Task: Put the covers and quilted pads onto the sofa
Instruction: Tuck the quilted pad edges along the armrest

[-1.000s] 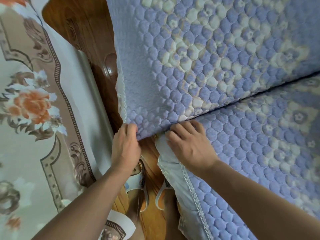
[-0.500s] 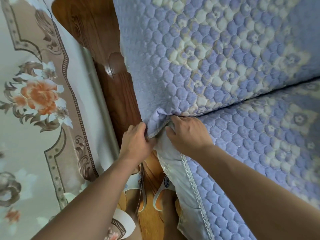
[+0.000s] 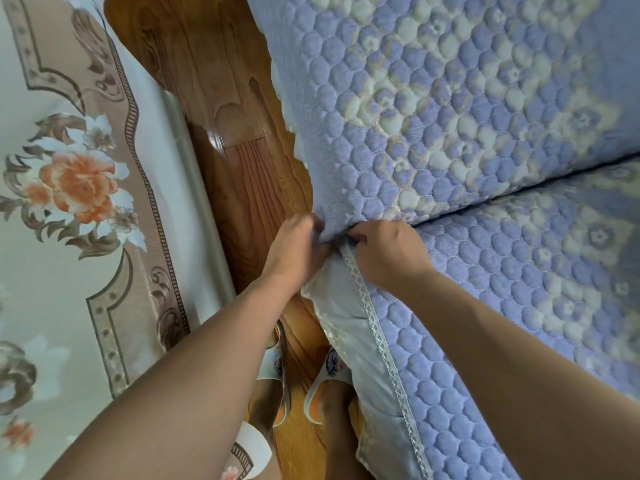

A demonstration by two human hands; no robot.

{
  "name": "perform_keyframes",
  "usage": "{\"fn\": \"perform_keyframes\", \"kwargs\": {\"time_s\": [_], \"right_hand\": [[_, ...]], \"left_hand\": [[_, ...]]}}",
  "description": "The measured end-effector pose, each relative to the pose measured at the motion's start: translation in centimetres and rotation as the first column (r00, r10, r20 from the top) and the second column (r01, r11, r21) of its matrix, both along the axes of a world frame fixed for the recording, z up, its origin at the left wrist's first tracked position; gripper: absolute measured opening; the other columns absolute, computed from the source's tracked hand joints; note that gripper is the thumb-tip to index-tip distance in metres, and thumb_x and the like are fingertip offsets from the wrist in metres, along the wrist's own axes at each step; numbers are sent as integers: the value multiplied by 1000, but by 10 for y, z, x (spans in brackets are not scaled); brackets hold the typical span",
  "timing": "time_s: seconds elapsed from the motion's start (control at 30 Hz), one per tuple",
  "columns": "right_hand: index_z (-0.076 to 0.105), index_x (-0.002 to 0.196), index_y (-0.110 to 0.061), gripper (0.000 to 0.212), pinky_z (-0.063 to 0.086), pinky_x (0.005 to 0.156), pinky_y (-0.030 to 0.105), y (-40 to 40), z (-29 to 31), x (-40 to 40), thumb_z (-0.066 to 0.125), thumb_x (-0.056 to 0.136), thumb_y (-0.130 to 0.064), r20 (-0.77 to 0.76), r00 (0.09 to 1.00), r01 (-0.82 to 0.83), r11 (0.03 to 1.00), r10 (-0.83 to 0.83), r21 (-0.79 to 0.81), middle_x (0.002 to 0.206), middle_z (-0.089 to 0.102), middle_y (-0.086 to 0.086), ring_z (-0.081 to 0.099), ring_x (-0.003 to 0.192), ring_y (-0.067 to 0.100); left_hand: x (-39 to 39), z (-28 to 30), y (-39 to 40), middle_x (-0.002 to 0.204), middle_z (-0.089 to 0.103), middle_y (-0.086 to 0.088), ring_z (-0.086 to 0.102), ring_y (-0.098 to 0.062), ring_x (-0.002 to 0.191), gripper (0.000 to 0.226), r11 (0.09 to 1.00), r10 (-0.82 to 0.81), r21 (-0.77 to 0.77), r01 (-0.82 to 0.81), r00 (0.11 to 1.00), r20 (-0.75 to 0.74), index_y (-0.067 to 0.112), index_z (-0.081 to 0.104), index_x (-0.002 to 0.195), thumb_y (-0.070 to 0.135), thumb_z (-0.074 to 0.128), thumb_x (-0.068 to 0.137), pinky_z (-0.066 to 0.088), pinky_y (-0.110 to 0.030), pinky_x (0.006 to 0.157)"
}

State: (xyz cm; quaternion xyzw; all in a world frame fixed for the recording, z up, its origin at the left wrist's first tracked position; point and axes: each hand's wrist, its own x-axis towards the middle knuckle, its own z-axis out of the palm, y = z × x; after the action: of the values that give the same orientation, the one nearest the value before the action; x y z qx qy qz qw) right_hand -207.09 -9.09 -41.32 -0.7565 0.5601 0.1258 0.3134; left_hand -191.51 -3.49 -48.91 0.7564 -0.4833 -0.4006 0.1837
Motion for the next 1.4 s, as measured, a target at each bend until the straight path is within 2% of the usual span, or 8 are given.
{"fn": "perform_keyframes", "kwargs": {"time_s": [0.13,0.3,0.47,0.87,1.1,1.2,1.33,1.4], "right_hand": [[63,97,-24,22,42,72,35,1,8,8,43,90,-25,-30,999,34,997,-32,71,99,68,8,53,85,30],[51,125,-20,32,36,81,39,0,4,8,33,100,-30,-10,999,-47,988,49,147,122,64,11,58,107,36],[66,97,-16,24,47,85,44,22,5,-5,47,95,-31,0,964,-261,949,265,-176,81,70,6,65,82,34],[69,65,-14,32,48,85,39,39,6,-14,56,75,-41,-56,956,-291,918,287,-269,61,65,2,61,65,24],[67,85,-8,22,48,88,41,26,11,-49,51,89,-22,305,914,-188,946,267,-264,91,68,6,61,88,26],[68,115,-11,32,31,116,38,24,13,-71,56,93,-32,89,931,-290,866,354,-407,119,65,2,56,116,25],[67,107,-15,47,29,112,38,19,8,-64,42,99,-54,-66,949,-310,874,309,-373,108,63,1,55,108,27],[67,103,-16,46,32,109,40,18,6,-63,43,98,-55,-74,953,-299,872,294,-388,103,63,1,54,104,28]], "left_hand": [[-19,15,9,85,50,7,56,-26,87,20,997,-60,-41,68,982,180,22,44,75,14,58,87,34,-32,67],[-35,23,4,83,48,4,50,-15,79,40,991,116,-52,-125,981,-153,32,44,64,5,60,88,34,-10,70],[-17,30,-16,92,72,5,66,-11,88,4,974,210,168,-154,891,-402,27,71,85,25,69,88,49,-28,77],[-44,28,-50,122,69,-6,60,-16,116,30,845,-127,373,383,821,-557,10,73,109,24,47,104,39,-39,113],[-55,17,-44,91,72,-12,67,-23,88,18,815,414,573,79,611,-674,4,73,96,14,57,96,53,-25,81],[-54,15,-36,107,75,-17,68,-34,108,35,821,487,568,-58,590,-644,6,78,102,21,67,73,51,-43,101],[-51,20,-19,73,74,-3,70,-19,73,18,700,712,556,-448,493,-500,11,77,68,7,61,73,56,-30,72],[-60,25,-6,86,74,0,69,-15,81,18,707,707,449,-547,554,-439,19,72,85,11,56,85,55,-31,75]]}}
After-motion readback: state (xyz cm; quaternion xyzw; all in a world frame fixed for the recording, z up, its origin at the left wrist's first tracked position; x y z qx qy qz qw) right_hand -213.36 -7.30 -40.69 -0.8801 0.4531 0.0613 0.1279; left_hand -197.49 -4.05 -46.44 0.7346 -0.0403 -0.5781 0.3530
